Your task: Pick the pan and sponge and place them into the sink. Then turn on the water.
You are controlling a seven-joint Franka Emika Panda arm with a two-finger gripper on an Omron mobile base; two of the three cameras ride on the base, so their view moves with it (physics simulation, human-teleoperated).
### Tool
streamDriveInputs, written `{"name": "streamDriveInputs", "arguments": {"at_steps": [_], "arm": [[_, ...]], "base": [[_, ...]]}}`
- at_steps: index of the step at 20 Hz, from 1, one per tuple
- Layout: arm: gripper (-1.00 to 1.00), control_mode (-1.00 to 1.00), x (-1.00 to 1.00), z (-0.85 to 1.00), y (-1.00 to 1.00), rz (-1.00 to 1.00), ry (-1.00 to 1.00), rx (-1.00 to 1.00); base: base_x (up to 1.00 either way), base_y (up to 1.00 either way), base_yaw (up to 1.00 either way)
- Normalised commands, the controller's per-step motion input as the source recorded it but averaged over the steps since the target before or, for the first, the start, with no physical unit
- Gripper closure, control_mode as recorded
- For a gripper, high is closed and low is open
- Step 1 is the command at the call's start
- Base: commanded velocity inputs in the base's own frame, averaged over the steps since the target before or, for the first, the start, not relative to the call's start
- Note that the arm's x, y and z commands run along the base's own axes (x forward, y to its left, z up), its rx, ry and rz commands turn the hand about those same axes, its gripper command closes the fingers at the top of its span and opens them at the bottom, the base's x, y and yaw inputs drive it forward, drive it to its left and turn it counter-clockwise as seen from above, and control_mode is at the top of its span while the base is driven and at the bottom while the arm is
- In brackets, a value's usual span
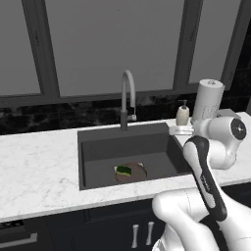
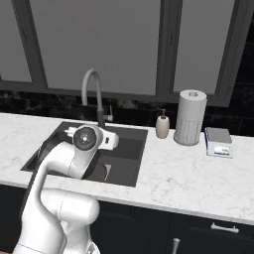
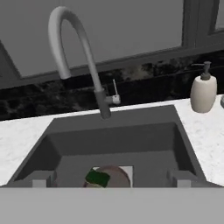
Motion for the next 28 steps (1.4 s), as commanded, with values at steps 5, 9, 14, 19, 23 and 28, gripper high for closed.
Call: {"name": "streamDriveInputs", "arguments": {"at_steps": [5, 9, 14, 19, 23, 28], "arm": [[-1.0, -1.0, 0.12, 0.0, 0.0, -0.04, 0.17, 0.13], [-1.0, -1.0, 0.01, 0.0, -0.05, -0.07, 0.18, 0.36], [-1.0, -1.0, 0.03, 0.0, -0.03, -0.15, 0.19, 0.43], [-1.0, -1.0, 0.04, 0.0, 0.0, -0.3, 0.24, 0.41], [-1.0, -1.0, 0.0, 0.0, -0.05, -0.4, 0.21, 0.43], [-1.0, -1.0, 0.0, 0.0, -0.04, -0.39, 0.15, 0.32]], "base": [[0.0, 0.0, 0.0], [0.0, 0.0, 0.0], [0.0, 0.0, 0.0], [0.0, 0.0, 0.0], [0.0, 0.0, 0.0], [0.0, 0.0, 0.0]]}}
